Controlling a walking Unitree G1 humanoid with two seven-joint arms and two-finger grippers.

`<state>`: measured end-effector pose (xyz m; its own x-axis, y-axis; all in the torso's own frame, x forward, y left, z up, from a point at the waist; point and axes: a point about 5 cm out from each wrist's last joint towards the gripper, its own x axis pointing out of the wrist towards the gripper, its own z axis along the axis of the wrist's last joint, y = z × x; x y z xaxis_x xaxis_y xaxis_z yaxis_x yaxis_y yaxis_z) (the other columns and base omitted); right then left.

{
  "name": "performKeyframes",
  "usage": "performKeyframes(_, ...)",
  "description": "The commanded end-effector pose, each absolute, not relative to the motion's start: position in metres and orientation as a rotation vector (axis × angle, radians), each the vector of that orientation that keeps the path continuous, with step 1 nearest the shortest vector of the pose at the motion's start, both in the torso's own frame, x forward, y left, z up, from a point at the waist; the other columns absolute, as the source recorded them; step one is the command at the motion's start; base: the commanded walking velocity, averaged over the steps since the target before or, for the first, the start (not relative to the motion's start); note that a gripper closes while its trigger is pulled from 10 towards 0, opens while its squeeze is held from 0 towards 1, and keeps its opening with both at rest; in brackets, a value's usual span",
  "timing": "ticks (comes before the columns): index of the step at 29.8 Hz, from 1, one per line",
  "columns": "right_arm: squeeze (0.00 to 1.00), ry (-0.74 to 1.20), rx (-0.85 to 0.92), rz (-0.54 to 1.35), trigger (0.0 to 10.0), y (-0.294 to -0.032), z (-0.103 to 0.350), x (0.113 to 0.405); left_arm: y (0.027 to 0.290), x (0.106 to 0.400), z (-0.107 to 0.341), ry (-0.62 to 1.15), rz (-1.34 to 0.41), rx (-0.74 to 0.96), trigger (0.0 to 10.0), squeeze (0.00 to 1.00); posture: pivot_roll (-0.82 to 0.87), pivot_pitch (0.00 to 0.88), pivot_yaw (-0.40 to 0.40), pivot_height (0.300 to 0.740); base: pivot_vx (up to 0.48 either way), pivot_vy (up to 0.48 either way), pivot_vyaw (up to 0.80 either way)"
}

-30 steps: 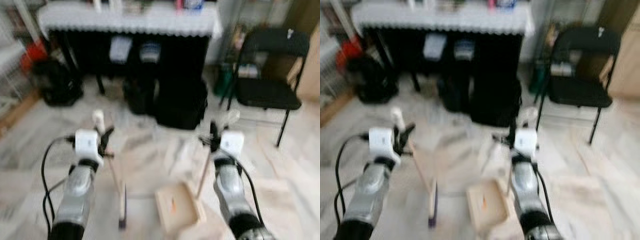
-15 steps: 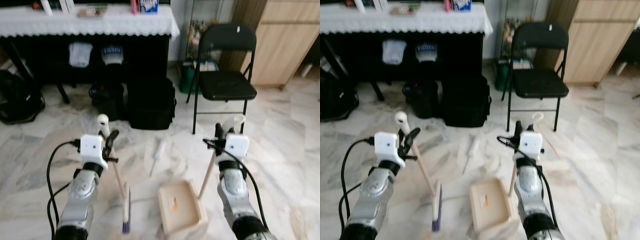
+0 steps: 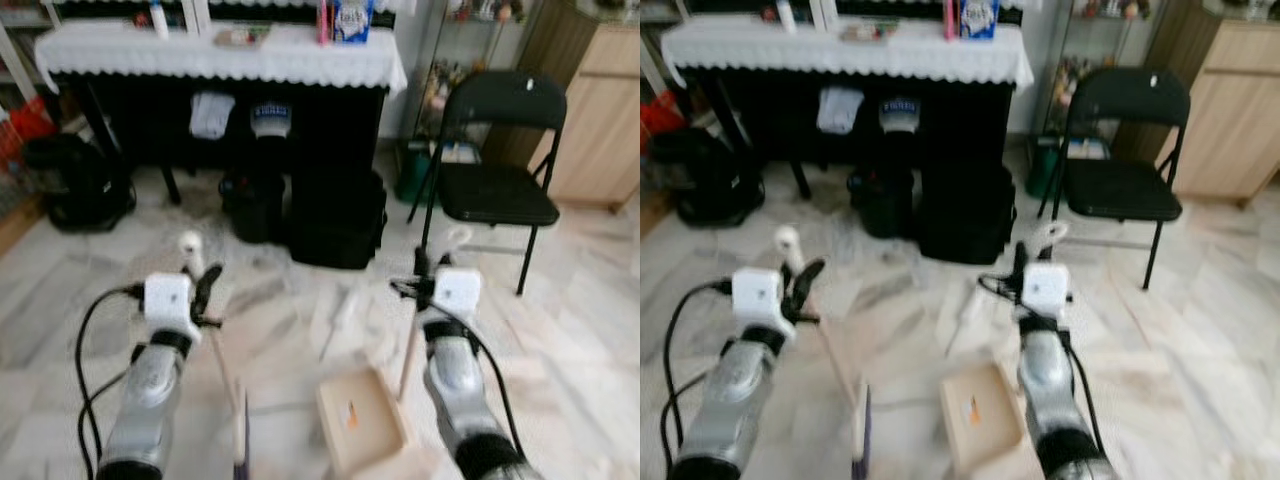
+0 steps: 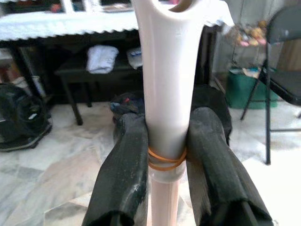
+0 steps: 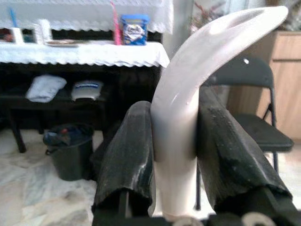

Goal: Sweep floor

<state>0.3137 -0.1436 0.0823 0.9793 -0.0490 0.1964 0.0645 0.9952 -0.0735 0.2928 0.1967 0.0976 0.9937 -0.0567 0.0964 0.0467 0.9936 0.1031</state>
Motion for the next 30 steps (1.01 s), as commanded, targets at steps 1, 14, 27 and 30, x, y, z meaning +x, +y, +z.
performKeyframes(1,0.0,-0.245,-0.075,-0.079,10.0,-0.1504,0.0926,0.3168,0.1863,0.2986,0.1114,-0.16,-0.084,0.104,10.0,0.0,0.01,0.0,0.007,0.74,0.319,0.0,0.0)
performKeyframes(14,0.0,-0.244,-0.078,-0.087,10.0,-0.1531,0.094,0.3182,0.1857,0.2985,0.1114,-0.161,-0.08,0.099,10.0,0.0,0.01,0.0,0.002,0.74,0.324,0.0,-0.52)
performKeyframes(27,0.0,-0.245,-0.076,-0.086,10.0,-0.1525,0.0949,0.3192,0.1871,0.3001,0.1132,-0.166,-0.069,0.1,10.0,0.0,0.01,0.0,0.002,0.74,0.327,0.0,0.0)
performKeyframes(30,0.0,-0.247,-0.082,-0.084,10.0,-0.1525,0.0952,0.3192,0.1871,0.3002,0.1133,-0.166,-0.069,0.1,10.0,0.0,0.01,0.001,0.002,0.74,0.325,0.0,0.0)
